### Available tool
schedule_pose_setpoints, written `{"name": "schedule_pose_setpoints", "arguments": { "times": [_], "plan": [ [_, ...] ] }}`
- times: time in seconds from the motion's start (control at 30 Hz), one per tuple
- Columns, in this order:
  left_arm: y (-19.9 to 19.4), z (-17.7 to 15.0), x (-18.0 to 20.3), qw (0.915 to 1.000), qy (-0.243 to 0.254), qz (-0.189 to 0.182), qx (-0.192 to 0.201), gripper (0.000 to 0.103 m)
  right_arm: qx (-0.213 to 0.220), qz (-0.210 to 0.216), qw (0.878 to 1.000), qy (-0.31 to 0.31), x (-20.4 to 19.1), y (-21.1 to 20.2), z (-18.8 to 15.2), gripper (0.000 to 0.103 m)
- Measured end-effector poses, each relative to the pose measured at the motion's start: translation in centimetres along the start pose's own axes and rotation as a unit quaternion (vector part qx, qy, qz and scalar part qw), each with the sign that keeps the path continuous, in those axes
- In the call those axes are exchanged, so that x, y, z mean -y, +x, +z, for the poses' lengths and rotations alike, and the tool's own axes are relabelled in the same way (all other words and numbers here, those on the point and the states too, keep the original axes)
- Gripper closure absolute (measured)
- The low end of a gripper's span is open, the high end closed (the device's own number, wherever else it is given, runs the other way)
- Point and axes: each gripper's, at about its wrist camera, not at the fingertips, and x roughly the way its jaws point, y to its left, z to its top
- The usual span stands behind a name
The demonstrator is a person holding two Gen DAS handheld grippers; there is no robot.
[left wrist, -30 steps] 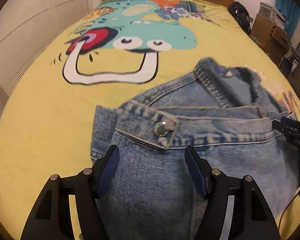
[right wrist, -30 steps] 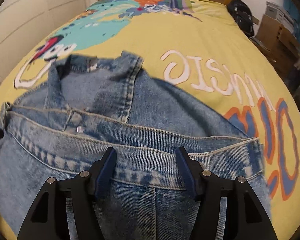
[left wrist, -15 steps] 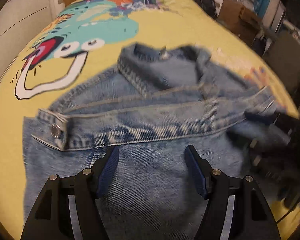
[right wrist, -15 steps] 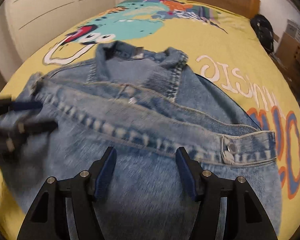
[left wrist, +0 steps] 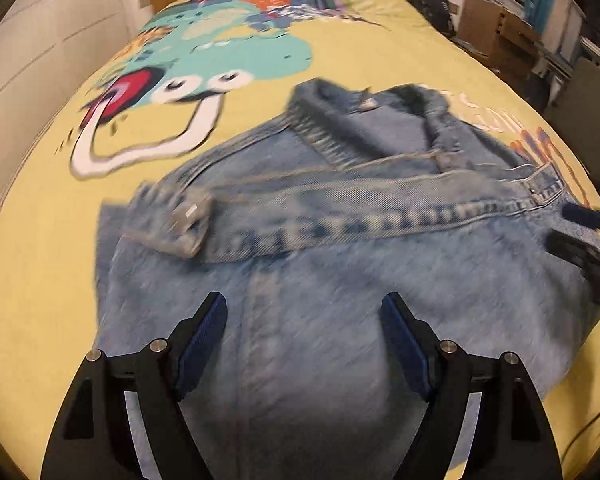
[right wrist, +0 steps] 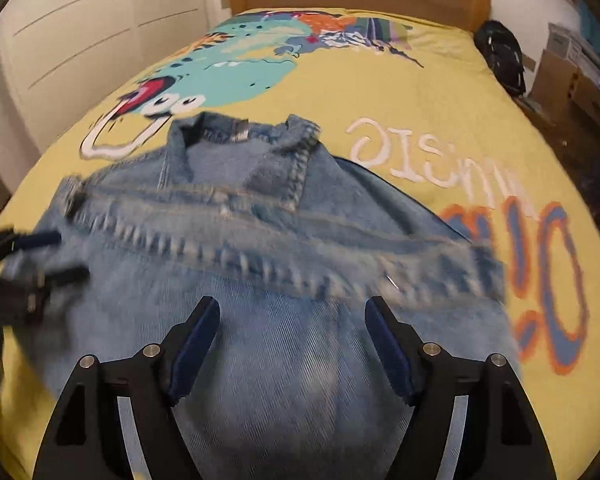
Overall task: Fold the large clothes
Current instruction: 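Open both tools and pull them back from the folded jacket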
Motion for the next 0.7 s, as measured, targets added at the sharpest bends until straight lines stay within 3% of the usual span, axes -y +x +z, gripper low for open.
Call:
{"name": "schedule_pose_setpoints", "arguments": {
  "times": [0.07,0.17,0.23,0.33,0.5,0.6,0.7],
  "plan": [
    [-0.1,-1.0,-1.0,0.9999,-0.007,0.011,-0.004,0.026,-0.008,-0.008,1.0,-0.006,0.7,-1.1,-1.9,0.027],
    [-0.2,-2.0,-2.4,0.9997,-0.017,0.016,-0.011,0.015,-0.033,-0.024,0.999,0.002,2.9,-1.5,-4.9,0.027],
    [-0.8,-2.1,-3.3,0.9992,-0.037,0.005,-0.016,0.015,-0.04,-0.01,0.999,0.034,4.8,-1.9,-6.3,0.026],
    [-2.8,-2.5,-3.2,0.9993,-0.026,0.027,0.001,0.016,-0.039,-0.043,0.997,0.049,6.2,-3.4,-7.0,0.026],
    [-4.6,-5.1,-3.1,0.999,-0.042,0.002,0.013,0.016,-0.018,-0.03,0.999,0.037,4.8,-5.6,-7.5,0.026],
    [-3.6,-6.9,-3.6,0.9984,-0.056,-0.006,-0.011,0.016,-0.042,-0.032,0.998,0.036,4.2,-4.5,-8.4,0.026],
    [-4.9,-7.2,-3.7,0.9983,-0.059,-0.001,0.002,0.016,-0.052,-0.043,0.996,0.054,4.9,-4.6,-9.1,0.026]
  ]
}}
